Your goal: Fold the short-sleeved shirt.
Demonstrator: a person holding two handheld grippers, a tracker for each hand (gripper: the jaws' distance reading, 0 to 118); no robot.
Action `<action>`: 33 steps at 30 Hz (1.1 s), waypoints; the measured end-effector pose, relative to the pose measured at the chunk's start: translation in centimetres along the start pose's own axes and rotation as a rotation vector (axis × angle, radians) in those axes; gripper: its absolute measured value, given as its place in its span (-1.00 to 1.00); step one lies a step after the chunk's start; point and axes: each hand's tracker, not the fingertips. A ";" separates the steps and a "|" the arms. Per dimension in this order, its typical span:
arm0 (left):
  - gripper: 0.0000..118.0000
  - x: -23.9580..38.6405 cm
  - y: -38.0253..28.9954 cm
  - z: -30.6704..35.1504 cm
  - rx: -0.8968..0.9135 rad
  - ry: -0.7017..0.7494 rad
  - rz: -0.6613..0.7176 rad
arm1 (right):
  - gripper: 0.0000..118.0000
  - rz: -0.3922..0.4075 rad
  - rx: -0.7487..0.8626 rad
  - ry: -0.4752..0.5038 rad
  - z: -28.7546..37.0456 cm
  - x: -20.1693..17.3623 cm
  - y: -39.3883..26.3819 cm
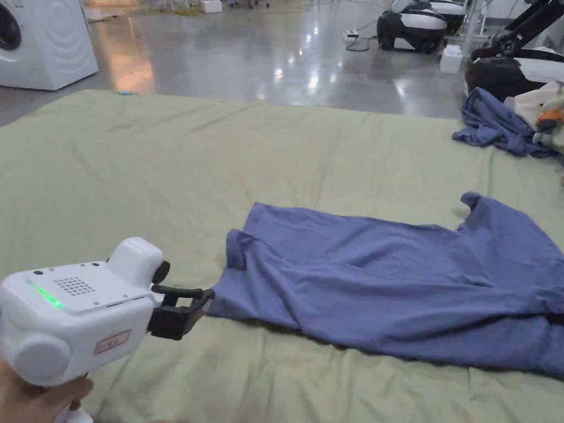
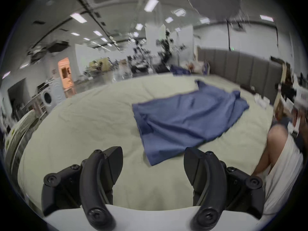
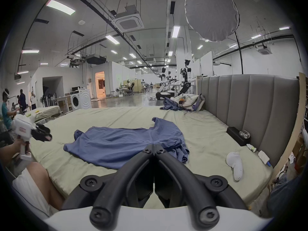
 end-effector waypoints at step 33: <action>-0.94 1.8 2.2 -4.7 -0.065 -0.036 -0.050 | 0.99 0.164 -0.455 0.042 -16.1 6.4 -2.8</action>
